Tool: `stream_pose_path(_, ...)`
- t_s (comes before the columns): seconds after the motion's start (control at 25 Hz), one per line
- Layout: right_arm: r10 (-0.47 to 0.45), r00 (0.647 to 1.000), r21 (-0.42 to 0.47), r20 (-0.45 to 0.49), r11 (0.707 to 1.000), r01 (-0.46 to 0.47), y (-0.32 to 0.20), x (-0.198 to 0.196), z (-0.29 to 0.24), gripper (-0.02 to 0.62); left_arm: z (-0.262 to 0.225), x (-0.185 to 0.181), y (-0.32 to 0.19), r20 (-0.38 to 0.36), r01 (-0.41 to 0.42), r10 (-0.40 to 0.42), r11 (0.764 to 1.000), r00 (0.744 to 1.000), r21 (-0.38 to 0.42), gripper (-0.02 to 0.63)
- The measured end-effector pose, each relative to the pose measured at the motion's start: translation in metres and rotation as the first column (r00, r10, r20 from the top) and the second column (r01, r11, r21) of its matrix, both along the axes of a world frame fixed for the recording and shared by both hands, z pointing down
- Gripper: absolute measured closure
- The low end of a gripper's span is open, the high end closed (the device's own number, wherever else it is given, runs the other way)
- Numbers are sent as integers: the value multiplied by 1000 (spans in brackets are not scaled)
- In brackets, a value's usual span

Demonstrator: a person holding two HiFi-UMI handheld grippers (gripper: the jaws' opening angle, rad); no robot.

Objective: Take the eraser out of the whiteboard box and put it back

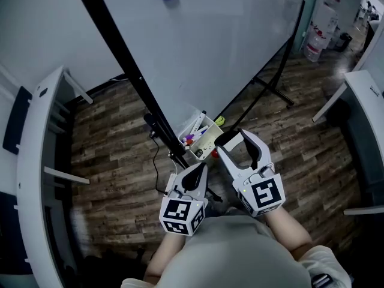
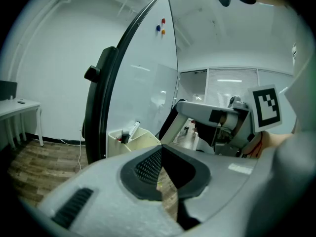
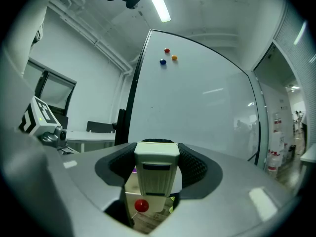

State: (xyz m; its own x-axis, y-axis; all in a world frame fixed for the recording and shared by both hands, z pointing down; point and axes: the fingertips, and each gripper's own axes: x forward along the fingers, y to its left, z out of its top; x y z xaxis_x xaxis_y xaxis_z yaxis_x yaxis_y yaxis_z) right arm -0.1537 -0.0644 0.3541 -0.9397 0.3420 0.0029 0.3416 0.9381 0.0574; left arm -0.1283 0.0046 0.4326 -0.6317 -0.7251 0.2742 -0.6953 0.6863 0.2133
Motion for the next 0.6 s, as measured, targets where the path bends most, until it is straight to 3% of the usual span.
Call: stream_pose_path(0.6, 97, 995, -19, -4, 995, -97, -28, 32, -3, 328, -1, 15, -17, 2, -87, 87, 996, 996, -19, 603)
